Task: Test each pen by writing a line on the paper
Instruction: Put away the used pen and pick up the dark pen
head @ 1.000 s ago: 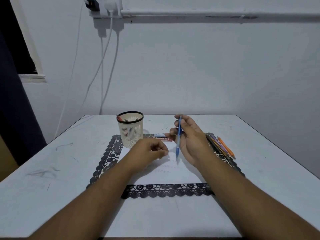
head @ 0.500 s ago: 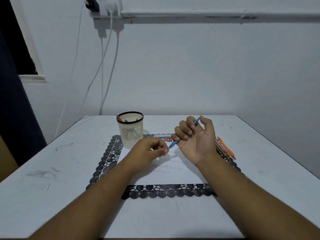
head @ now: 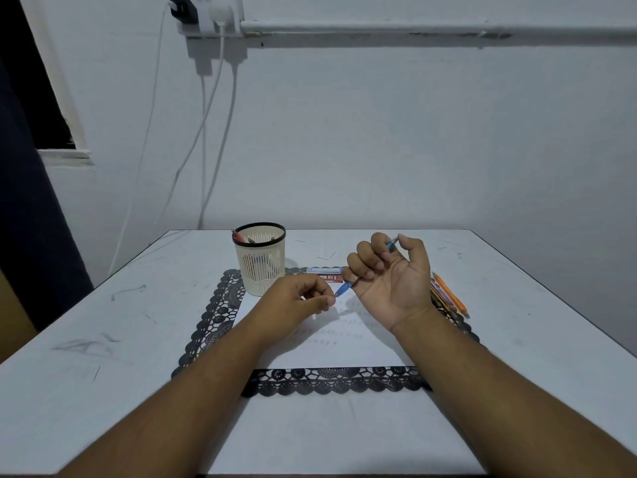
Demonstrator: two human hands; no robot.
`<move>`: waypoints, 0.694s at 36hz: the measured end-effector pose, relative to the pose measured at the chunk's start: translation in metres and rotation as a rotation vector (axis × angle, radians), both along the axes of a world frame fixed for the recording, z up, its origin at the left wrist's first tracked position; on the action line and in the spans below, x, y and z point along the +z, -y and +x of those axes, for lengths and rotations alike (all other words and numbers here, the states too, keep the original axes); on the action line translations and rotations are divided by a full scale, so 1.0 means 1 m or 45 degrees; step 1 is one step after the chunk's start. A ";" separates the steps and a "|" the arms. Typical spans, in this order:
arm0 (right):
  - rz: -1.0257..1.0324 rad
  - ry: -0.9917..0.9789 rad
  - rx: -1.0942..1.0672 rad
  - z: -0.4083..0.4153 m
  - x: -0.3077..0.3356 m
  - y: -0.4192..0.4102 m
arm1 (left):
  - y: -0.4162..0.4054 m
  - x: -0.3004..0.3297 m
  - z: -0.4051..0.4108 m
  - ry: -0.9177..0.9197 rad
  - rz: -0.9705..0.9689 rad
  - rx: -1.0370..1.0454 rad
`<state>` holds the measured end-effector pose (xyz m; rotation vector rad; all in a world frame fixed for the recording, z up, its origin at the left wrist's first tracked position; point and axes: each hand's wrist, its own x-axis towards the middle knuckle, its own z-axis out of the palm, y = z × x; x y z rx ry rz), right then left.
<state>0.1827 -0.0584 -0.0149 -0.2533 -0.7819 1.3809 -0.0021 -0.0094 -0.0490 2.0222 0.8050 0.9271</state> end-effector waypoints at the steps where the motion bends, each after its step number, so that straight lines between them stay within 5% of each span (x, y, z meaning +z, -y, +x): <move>1: 0.001 0.003 0.003 0.000 0.000 0.000 | 0.000 0.000 0.000 0.001 -0.003 -0.001; 25: 0.037 0.027 0.051 0.003 -0.003 -0.002 | 0.003 0.001 0.000 -0.016 -0.019 0.005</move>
